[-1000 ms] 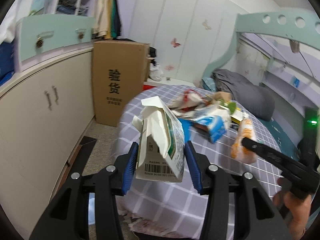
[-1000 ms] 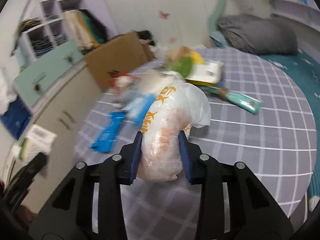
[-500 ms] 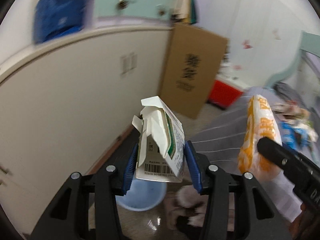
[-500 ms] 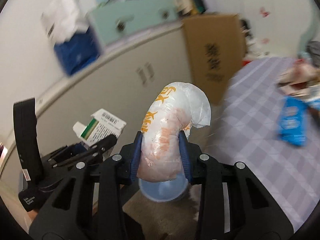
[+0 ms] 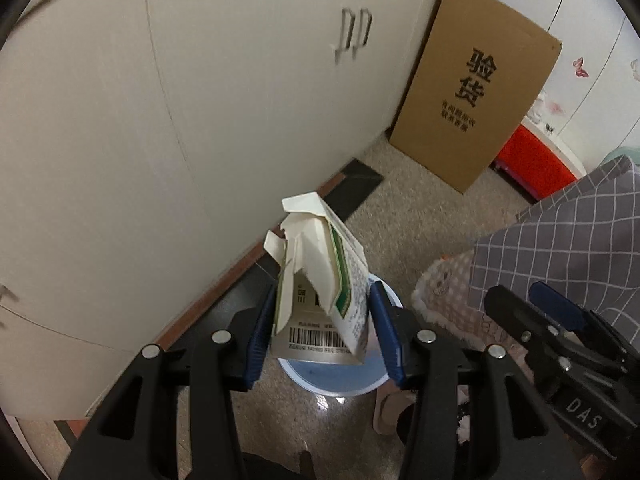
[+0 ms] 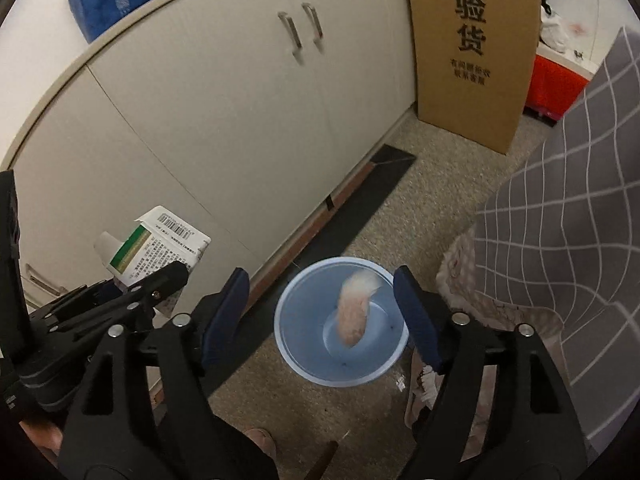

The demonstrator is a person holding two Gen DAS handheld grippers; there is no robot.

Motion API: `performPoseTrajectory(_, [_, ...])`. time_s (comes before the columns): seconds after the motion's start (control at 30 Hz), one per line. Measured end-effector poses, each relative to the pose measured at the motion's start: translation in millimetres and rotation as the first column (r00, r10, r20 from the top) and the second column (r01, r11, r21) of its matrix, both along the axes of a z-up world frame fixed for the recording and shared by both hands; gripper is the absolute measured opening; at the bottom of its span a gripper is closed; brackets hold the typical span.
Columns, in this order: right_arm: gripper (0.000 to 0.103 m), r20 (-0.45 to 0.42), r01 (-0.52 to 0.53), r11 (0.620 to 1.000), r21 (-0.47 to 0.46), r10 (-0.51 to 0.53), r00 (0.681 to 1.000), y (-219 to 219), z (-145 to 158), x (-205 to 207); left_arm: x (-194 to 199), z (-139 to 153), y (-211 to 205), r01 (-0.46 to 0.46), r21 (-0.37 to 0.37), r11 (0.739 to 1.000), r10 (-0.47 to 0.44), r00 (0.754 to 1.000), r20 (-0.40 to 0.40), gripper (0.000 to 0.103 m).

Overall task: Collect trash
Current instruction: 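Carry both items over the blue wastebasket and open both tools to drop them, then grasp the blue snack wrapper with the left tool while the right tool grasps the teal tube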

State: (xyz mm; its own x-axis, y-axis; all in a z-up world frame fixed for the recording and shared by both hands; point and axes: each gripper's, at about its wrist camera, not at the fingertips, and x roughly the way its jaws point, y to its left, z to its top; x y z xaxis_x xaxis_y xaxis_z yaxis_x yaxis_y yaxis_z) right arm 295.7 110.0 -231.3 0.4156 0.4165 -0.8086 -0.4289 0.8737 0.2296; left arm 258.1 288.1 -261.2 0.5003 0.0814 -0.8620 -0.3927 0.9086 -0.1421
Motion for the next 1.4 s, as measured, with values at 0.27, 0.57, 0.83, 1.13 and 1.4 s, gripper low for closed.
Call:
performPoseTrajectory(0.27, [0.081,0.053,0.075,0.996,-0.049,-0.072,0.996,-20.6,0.3,-5.7,-1.4,-20.8,-17.8,0.044,0.005,0.999,-0.044,0.998,-0.04,0.047])
performPoseTrajectory(0.57, [0.084,0.161,0.133,0.99,-0.052,-0.123,0.979,-33.8,21.0,-14.5,10.3,-17.2,-27.2,0.071,0.02,0.997,-0.07,0.996,-0.047,0.047])
performPoseTrajectory(0.83, [0.084,0.192,0.152,0.988,-0.019,-0.146,0.971,-42.3,34.9,-22.5,10.0,1.1,-31.9,0.061,0.065,0.996,-0.06,0.998,-0.014,0.085])
performPoseTrajectory(1.13, [0.085,0.219,0.154,0.988,0.004,-0.151,0.964,-47.9,59.2,-39.9,-20.5,35.9,-35.2,0.028,0.088,0.996,-0.032,0.999,0.039,0.085])
performPoseTrajectory(1.4, [0.086,0.272,0.158,0.986,0.053,-0.166,0.948,-64.1,98.4,-66.4,-58.8,88.3,-50.2,0.013,0.134,0.991,-0.031,0.991,0.134,0.085])
